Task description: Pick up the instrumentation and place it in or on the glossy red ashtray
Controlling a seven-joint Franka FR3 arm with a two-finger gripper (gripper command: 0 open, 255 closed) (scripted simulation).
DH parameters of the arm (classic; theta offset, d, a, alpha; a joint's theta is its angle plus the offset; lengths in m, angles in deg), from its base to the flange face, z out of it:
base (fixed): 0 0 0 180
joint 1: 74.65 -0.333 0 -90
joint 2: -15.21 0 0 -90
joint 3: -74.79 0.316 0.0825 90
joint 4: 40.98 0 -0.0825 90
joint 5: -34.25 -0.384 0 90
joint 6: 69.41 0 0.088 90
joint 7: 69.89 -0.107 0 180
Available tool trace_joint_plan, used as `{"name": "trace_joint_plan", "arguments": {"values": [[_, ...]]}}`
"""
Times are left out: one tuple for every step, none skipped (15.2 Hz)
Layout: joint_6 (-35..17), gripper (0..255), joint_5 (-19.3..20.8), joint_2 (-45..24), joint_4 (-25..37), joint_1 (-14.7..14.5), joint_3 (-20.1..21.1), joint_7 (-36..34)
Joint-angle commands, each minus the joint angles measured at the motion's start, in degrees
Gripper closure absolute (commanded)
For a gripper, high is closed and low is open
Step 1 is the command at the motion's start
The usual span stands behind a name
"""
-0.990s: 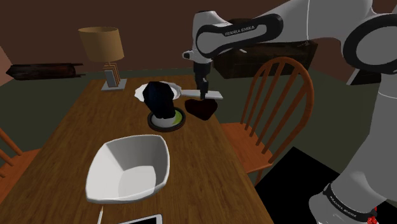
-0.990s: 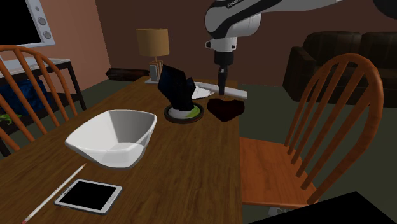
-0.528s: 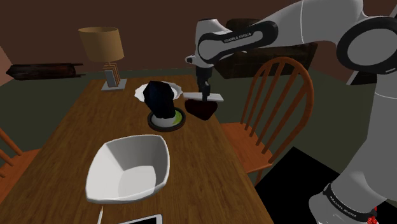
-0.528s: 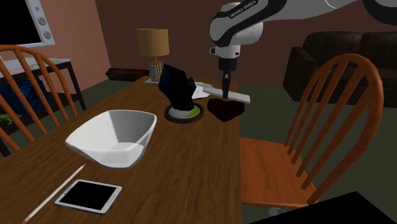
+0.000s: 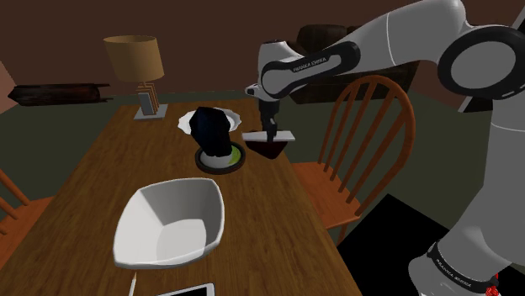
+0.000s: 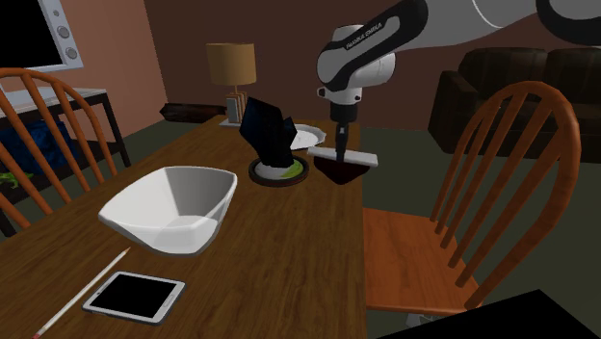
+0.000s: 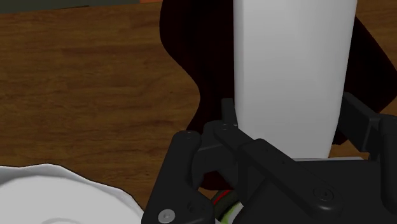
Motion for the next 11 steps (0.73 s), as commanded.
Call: {"name": "trace_joint_plan", "arguments": {"values": [[-0.69, 255, 0.05, -0.19, -0.50, -0.03, -0.01, -0.08], [-0.69, 255, 0.05, -0.20, -0.49, -0.03, 0.00, -0.08], [-0.69, 255, 0.05, -0.20, -0.49, -0.03, 0.00, -0.08], [-0.69, 255, 0.05, -0.20, -0.49, -0.03, 0.00, -0.08], [-0.69, 255, 0.05, -0.20, -0.49, -0.03, 0.00, -0.08], [-0.69, 255, 0.05, -0.20, -0.49, -0.03, 0.00, -0.08], [-0.69, 255, 0.05, -0.20, -0.49, -0.03, 0.00, -0.08], [-0.73, 0, 0.05, -0.22, -0.51, -0.04, 0.00, -0.09], [-0.80, 0, 0.05, -0.17, -0.63, -0.03, -0.01, -0.08], [-0.81, 0, 0.05, -0.18, -0.63, -0.03, 0.00, -0.08], [-0.81, 0, 0.05, -0.18, -0.63, -0.03, 0.00, -0.08]]}}
